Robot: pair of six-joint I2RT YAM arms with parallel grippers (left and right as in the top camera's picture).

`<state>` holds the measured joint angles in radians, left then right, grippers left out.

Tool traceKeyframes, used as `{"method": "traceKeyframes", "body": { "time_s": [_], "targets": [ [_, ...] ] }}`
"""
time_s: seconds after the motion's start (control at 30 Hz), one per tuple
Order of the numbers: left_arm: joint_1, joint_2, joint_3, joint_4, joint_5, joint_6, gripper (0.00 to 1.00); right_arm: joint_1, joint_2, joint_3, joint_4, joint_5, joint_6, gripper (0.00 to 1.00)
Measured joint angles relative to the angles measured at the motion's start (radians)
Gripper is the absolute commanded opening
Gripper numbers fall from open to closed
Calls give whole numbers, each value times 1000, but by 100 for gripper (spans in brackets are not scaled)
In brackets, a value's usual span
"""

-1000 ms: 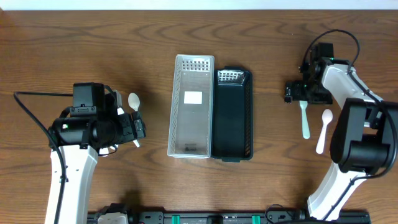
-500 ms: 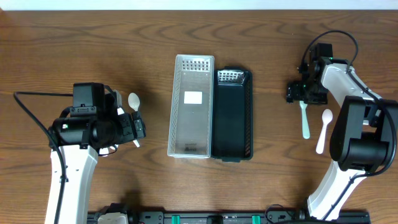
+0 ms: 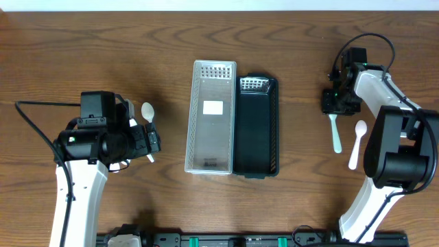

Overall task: Pack container
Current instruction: 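Lower right gripper and grasp the white fork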

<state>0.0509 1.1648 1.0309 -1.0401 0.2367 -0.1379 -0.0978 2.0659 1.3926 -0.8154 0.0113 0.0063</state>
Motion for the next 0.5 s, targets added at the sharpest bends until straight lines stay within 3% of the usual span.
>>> {"method": "traceKeyframes", "body": {
  "time_s": [0.27, 0.5],
  "targets": [
    [0, 0, 0, 0, 0, 0, 95, 0, 0, 0, 0, 0, 0, 29],
    [0, 0, 0, 0, 0, 0, 94, 0, 0, 2, -2, 3, 0, 13]
  ]
}}
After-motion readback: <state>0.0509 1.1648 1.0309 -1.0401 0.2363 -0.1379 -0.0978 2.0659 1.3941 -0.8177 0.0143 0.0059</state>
